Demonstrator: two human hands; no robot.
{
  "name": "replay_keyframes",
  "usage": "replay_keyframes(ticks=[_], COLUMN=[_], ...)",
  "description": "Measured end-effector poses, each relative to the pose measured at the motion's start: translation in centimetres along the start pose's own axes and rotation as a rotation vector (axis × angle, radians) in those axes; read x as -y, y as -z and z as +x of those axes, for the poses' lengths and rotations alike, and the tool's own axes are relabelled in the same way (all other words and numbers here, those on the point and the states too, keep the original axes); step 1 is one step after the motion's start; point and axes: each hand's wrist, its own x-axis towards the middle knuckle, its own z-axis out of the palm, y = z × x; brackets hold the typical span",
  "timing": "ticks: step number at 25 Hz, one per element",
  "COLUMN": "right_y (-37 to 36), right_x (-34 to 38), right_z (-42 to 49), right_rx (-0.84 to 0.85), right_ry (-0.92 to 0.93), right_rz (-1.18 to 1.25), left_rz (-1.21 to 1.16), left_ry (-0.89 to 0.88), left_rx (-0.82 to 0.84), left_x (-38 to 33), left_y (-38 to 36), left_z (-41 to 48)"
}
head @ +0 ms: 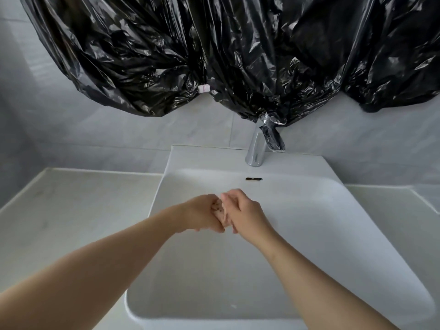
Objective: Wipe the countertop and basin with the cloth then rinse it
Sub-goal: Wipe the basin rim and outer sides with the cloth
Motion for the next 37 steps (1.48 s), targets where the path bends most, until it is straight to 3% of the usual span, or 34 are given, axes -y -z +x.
replay_keyframes(ticks=[2, 5, 7, 9, 11, 14, 16, 18, 21, 22, 24, 26, 27, 31, 34, 37], right_y=[0.5, -0.4, -1.4, -1.8, -1.3, -0.6, -0.9, -0.8, 0.4, 1.0, 1.9, 1.8, 1.5, 1.0, 0.9, 1.0], right_x=[-0.6, -2.7, -3.0, -2.3, -0.7, 1.2, 1.3, 1.2, 0.5, 0.5, 0.0, -0.5, -0.8, -1.2, -0.6, 0.7], right_z=[-0.3, -0.9, -0.6, 0.4, 1.2, 1.5, 1.6, 1.6, 1.9, 1.8, 2.0, 2.8, 3.4, 5.7, 8.1, 11.4], right_rx=[-0.051, -0.191, -0.202, -0.227, -0.201, 0.028, 0.155, 0.197, 0.313, 0.355, 0.375, 0.246, 0.148, -0.177, -0.239, -0.421], right_ry=[0.126, 0.681, 0.741, 0.686, 0.591, 0.325, 0.148, 0.057, -0.095, -0.151, -0.215, -0.152, -0.110, -0.079, -0.105, -0.100], right_rz=[-0.133, -0.783, -0.954, -0.925, -0.948, -0.913, -0.822, -0.683, -0.303, -0.082, 0.227, 0.269, 0.247, 0.301, 0.396, 0.352], left_rz=[-0.083, -0.332, -0.227, -0.042, 0.260, 0.788, 1.031, 1.125, 0.922, 0.774, 0.253, -0.256, -0.379, -0.421, -0.762, -1.165], left_ry=[0.173, 0.320, 0.293, 0.253, 0.242, 0.170, 0.066, -0.029, -0.029, -0.012, 0.005, 0.009, 0.014, 0.013, 0.040, 0.020], left_rx=[-0.035, 0.104, 0.239, 0.236, 0.048, -0.266, -0.321, -0.321, -0.310, -0.282, -0.155, -0.046, -0.042, -0.276, -0.330, -0.362], left_x=[0.5, 0.8, 0.5, -0.3, -0.9, -1.4, -1.4, -1.2, -0.8, -0.5, 0.3, 0.9, 1.1, 1.6, 1.6, 1.5], left_y=[0.6, 1.1, 0.6, -0.2, -0.7, -1.2, -1.2, -1.1, -0.3, 0.2, 1.5, 2.5, 2.7, 2.9, 4.2, 6.8], left_z=[0.3, 0.1, 0.3, 0.5, 0.9, 0.9, 1.0, 1.3, 1.5, 1.5, 1.3, 1.1, 1.3, 3.0, 4.1, 5.7])
